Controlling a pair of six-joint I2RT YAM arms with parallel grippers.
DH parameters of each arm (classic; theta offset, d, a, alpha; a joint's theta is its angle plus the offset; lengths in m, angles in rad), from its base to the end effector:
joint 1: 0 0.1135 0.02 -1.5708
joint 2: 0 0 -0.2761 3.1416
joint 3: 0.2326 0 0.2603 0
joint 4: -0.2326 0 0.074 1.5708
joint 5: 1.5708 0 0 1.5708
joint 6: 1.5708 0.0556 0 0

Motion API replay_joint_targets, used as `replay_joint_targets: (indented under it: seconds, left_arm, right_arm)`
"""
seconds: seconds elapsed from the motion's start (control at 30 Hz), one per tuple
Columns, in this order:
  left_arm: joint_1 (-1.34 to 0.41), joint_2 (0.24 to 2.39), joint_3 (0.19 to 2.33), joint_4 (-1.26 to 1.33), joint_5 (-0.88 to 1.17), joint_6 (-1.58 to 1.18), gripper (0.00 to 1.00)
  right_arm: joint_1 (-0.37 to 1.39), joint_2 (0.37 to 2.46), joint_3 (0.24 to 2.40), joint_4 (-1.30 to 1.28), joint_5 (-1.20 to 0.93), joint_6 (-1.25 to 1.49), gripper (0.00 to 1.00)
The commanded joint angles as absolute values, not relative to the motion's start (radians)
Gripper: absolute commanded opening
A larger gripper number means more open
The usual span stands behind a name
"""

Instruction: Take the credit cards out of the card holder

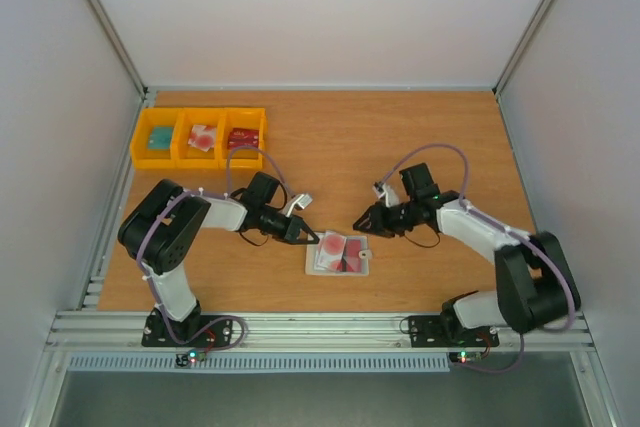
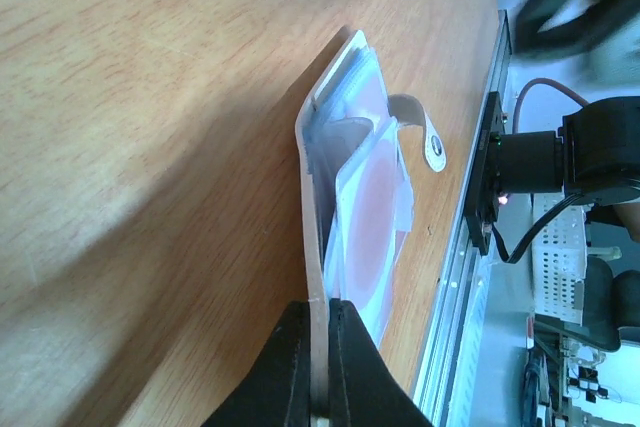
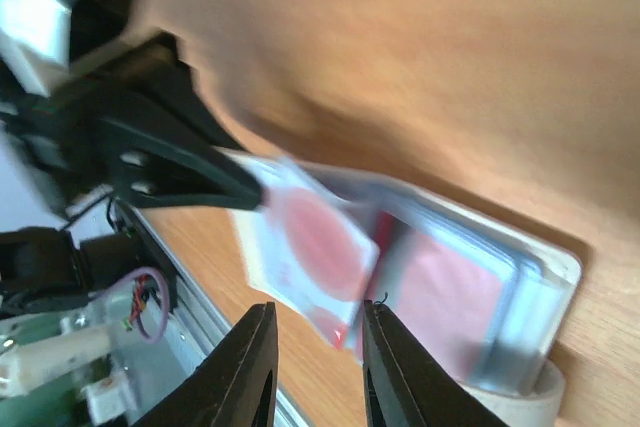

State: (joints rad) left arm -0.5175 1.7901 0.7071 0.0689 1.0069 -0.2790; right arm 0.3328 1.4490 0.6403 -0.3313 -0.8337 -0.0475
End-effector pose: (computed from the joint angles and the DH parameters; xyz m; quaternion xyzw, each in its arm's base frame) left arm 0.2432 -0.1925 0.0993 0.2318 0.8205 -0.5209 0.0419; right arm 0.2240 0.1210 0.1446 -0.2538 0.8608 0.4193 0.1372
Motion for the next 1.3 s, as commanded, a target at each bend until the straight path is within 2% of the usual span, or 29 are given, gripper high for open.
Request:
replay_joint_targets:
  seconds: [0.0,0.07,0.2,0.3,0.43,0.53,0.7,0.77,0.93,1.07,1.13,1.2,1.23,1.27]
  left_arm:
    - [-0.522,1.769,0.698,0.121,1.034,-0.242,0.0]
    - [-0.522,1.76,0.694,0.119,1.061,-0.188,0.0]
    - [-0.521,1.745,0.68,0.131,1.102,-0.089,0.0]
    - [-0.522,1.729,0.666,0.13,1.148,0.011,0.0]
    - [-0.509,1.728,0.655,0.144,1.182,0.059,0.0]
    - [-0.502,1.743,0.636,0.214,1.184,0.025,0.0]
    - [-0.499,1.753,0.64,0.223,1.18,-0.041,0.0]
    - [-0.498,1.756,0.64,0.23,1.177,-0.057,0.0]
    - [-0.499,1.76,0.643,0.232,1.168,-0.087,0.0]
    - [-0.499,1.751,0.634,0.236,1.159,-0.09,0.0]
    - [-0.499,1.744,0.63,0.246,1.158,-0.095,0.0]
    - [-0.499,1.724,0.629,0.247,1.18,-0.095,0.0]
    - [-0.499,1.707,0.627,0.26,1.225,-0.094,0.03]
    - [-0.499,1.689,0.62,0.296,1.279,-0.094,0.14]
  right_arm:
    - [0.337,1.282,0.753,-0.59,-0.643,-0.106,0.28]
    - [0.337,1.282,0.758,-0.632,-0.578,-0.11,0.36]
    - [0.337,1.371,0.765,-0.597,-0.575,-0.145,0.63]
    - [0.339,1.442,0.793,-0.559,-0.575,-0.176,0.97]
    - [0.339,1.493,0.765,-0.533,-0.623,-0.176,0.98]
    - [0.339,1.533,0.687,-0.441,-0.797,-0.165,0.98]
    - [0.364,1.553,0.61,-0.301,-0.992,-0.137,0.9]
    - [0.382,1.566,0.604,-0.279,-1.005,-0.136,0.83]
    - [0.406,1.621,0.596,-0.198,-1.047,-0.091,0.47]
    - [0.407,1.537,0.588,-0.198,-1.059,-0.084,0.32]
    - [0.406,1.51,0.597,-0.213,-1.068,-0.084,0.22]
    - [0.406,1.486,0.605,-0.214,-1.085,-0.074,0.09]
    - [0.405,1.474,0.61,-0.215,-1.094,-0.07,0.04]
    - [0.405,1.46,0.616,-0.222,-1.099,-0.07,0.02]
